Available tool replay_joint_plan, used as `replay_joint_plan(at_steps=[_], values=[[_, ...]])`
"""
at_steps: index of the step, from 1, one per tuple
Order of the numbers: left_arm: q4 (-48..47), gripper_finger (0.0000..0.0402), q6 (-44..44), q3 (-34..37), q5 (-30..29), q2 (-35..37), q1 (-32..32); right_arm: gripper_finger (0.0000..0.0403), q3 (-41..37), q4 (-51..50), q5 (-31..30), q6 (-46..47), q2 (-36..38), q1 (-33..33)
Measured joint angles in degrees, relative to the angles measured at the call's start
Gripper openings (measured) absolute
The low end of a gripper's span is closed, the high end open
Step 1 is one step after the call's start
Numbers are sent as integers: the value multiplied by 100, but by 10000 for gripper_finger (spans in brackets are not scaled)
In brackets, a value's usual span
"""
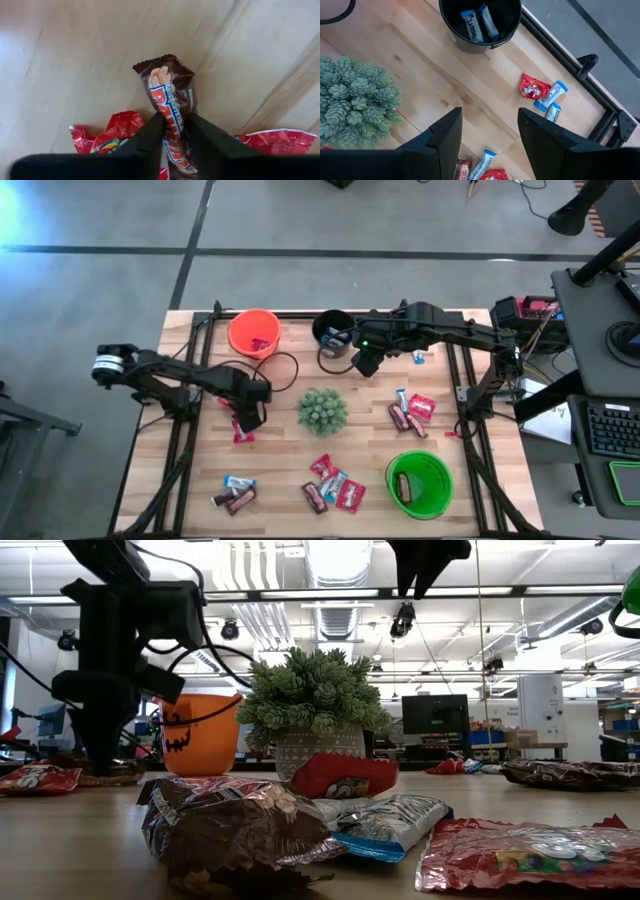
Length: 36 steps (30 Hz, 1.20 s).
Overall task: Organize candy in baskets
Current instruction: Put the brown chocolate bar into the green bucket
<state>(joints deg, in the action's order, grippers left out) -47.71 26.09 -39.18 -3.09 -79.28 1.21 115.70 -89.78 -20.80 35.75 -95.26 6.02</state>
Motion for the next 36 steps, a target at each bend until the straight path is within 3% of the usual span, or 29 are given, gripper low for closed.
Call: replay_joint_plan(at_steps=[4,15,27,36], values=[[-4,10,-33,0,0,52,0,185,0,0,-3,-57,0,0],[-171,2,-286,-209,-31,58,0,185,0,0,-7,-55,0,0],[-1333,0,-1049,-1715,-373,128,-4,185,-2,-22,-23,-230,63,1],[-1422,0,-2205,-2761,-404,370,246,185,-2,-26,-122,-214,592,2]])
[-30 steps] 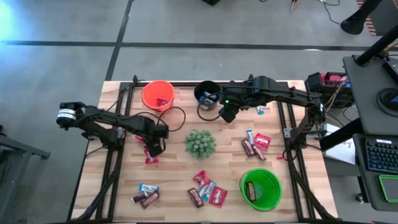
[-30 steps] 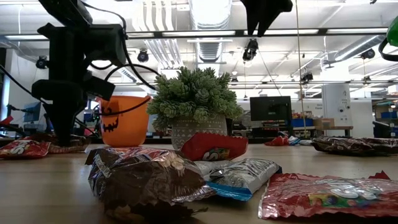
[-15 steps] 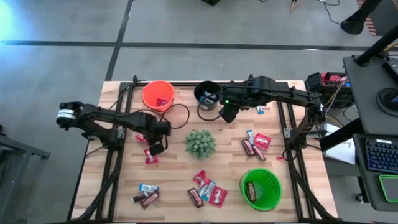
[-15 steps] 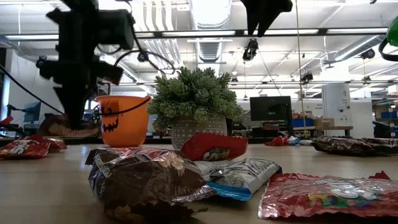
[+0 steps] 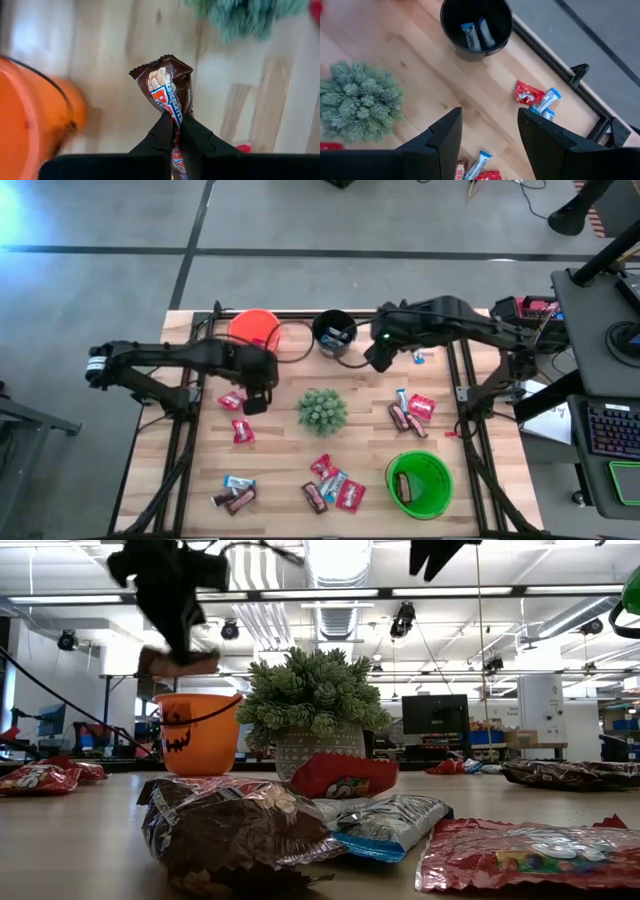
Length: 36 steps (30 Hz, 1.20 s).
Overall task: Organize candy in baskets
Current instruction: Put the brown chocolate bar into the green bucket
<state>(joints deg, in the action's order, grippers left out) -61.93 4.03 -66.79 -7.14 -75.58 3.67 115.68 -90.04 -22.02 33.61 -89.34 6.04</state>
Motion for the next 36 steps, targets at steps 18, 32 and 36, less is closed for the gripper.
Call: replay_joint_plan(at_steps=[18,32,36], values=[[924,0,-1892,-1292,1112,-275,2076,185,-238,2,-806,-270,379,695],[712,0,-3072,-2970,1413,-1561,2687,185,-297,4,-813,-455,376,1597],[539,0,-3277,-3405,1419,-1836,2693,185,-297,10,-793,-574,376,1672]])
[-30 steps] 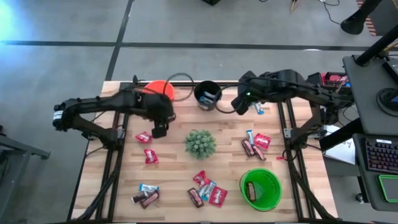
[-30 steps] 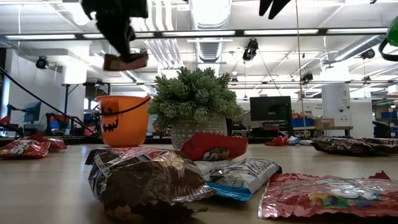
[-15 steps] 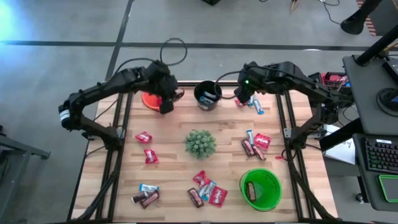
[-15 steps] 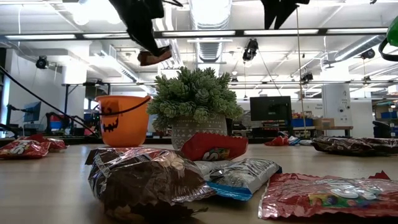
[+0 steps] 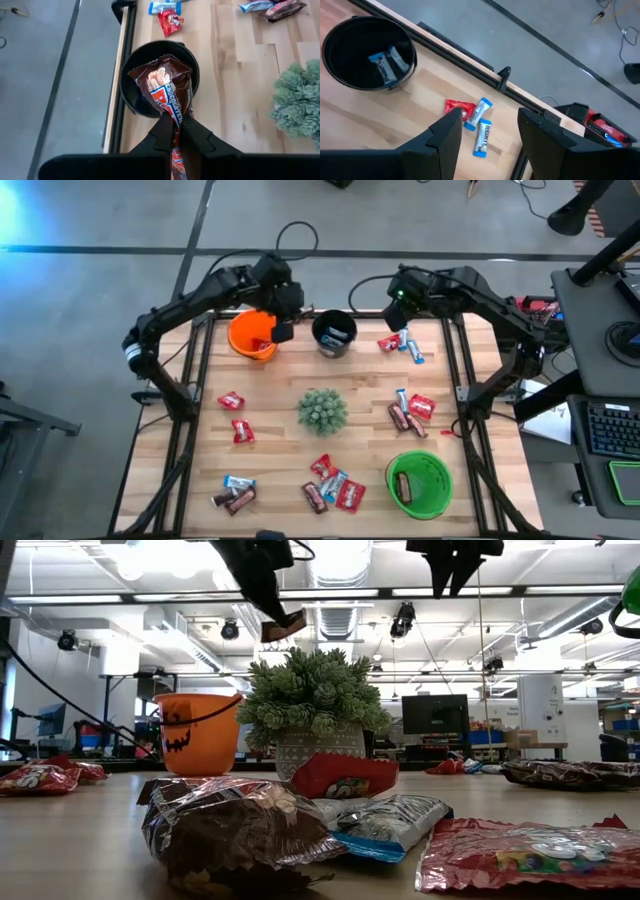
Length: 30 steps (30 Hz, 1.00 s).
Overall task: Organize candy in baskets
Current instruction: Put the brown chocolate bar into the green bucket
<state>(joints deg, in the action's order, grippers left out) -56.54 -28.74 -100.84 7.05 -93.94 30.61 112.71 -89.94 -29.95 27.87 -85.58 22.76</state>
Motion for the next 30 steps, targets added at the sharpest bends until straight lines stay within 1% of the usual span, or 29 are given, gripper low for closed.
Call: replay_joint_plan(at_steps=[2,3,7,10,14,16,19,22,30], values=[[-69,0,-64,-139,9,-45,-2,185,-1,86,153,-222,0,-1],[-78,0,-88,-193,66,-52,-1,185,-9,224,340,-377,0,-3],[-51,0,-166,-352,564,-32,4,185,-51,1269,1418,-1183,2,-11],[-58,0,-165,-414,621,-1,-6,185,-78,2135,2265,-1538,9,-11],[-52,0,-142,-455,789,16,3,185,-214,3074,3393,-1642,13,-11],[-52,0,-134,-455,952,60,0,185,-311,3379,3776,-1643,13,-11],[-42,0,-130,-455,1170,139,-6,185,-428,3787,4071,-1625,13,-11],[151,0,-87,-452,1376,210,-6,185,-552,4184,4215,-1536,-4,-11],[649,0,168,-449,2086,320,-22,185,-674,4880,4242,-1495,-13,-11]])
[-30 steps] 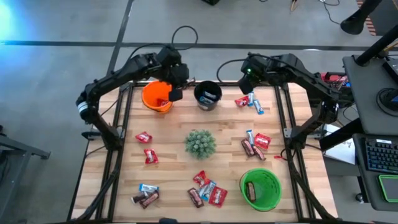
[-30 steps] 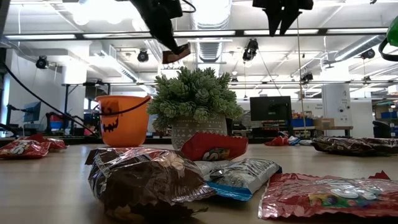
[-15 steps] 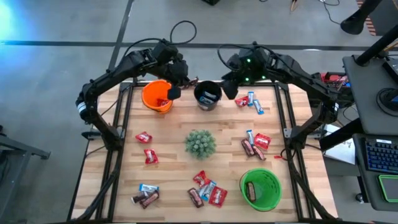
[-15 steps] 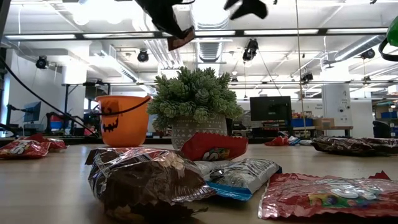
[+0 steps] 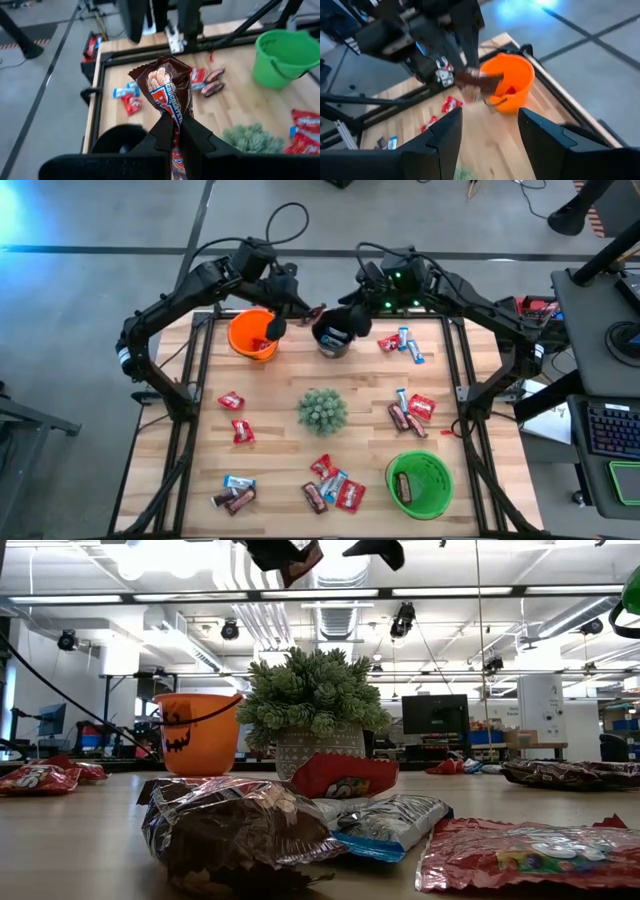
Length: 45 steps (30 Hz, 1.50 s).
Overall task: Organize candy in baskets
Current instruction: Put the brown chocolate bar into the green bucket
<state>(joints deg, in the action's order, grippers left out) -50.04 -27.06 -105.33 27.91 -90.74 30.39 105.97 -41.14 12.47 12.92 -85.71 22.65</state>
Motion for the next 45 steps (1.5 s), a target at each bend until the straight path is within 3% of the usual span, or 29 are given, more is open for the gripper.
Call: replay_joint_plan(at_steps=[8,23,31,35,40,45], values=[[371,0,65,1,168,2,-24,185,13,328,5,-4,-109,0],[457,0,80,5,172,2,-32,185,27,736,578,-4,-442,-13],[564,0,80,5,172,2,-28,183,48,1034,448,-78,-538,-13],[560,0,73,7,171,0,-30,153,48,1021,450,-82,-549,-13],[559,0,63,7,160,0,-26,69,48,1014,446,-95,-551,-13],[555,0,109,7,84,0,-28,65,48,1005,448,-95,-551,-16]])
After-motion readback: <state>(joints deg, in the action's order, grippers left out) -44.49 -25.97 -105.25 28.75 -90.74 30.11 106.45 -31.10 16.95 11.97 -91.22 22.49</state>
